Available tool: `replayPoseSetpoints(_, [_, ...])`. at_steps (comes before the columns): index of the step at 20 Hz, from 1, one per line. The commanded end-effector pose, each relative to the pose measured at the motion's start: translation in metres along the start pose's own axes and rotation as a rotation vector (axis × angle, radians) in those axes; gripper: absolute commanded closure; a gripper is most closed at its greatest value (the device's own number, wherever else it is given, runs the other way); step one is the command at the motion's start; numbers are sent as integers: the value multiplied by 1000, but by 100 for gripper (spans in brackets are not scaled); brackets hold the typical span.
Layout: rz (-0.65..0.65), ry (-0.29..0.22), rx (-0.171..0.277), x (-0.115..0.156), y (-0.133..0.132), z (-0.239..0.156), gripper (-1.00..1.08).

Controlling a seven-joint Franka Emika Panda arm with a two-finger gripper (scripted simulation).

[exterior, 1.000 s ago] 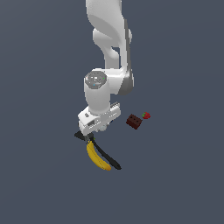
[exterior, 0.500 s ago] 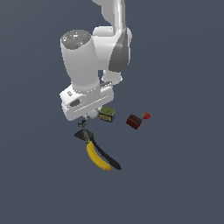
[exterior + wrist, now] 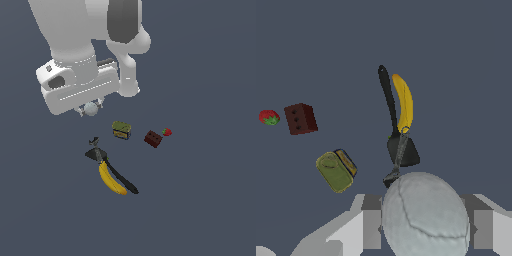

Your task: Pick up a designated object from a clutter of objects.

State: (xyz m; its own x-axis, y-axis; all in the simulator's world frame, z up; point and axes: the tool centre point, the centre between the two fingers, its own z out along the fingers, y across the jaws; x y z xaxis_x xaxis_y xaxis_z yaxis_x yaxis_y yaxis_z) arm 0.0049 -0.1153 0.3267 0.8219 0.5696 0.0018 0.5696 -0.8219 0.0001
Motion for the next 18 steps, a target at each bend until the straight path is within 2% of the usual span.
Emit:
replayPoseSetpoints(1, [0,-1,1,-4,6,-24,108])
replayPoseSetpoints(9, [0,-1,1,-11,21,-74,108])
replayPoseSetpoints(18, [0,-2,0,-13,26,-91,108])
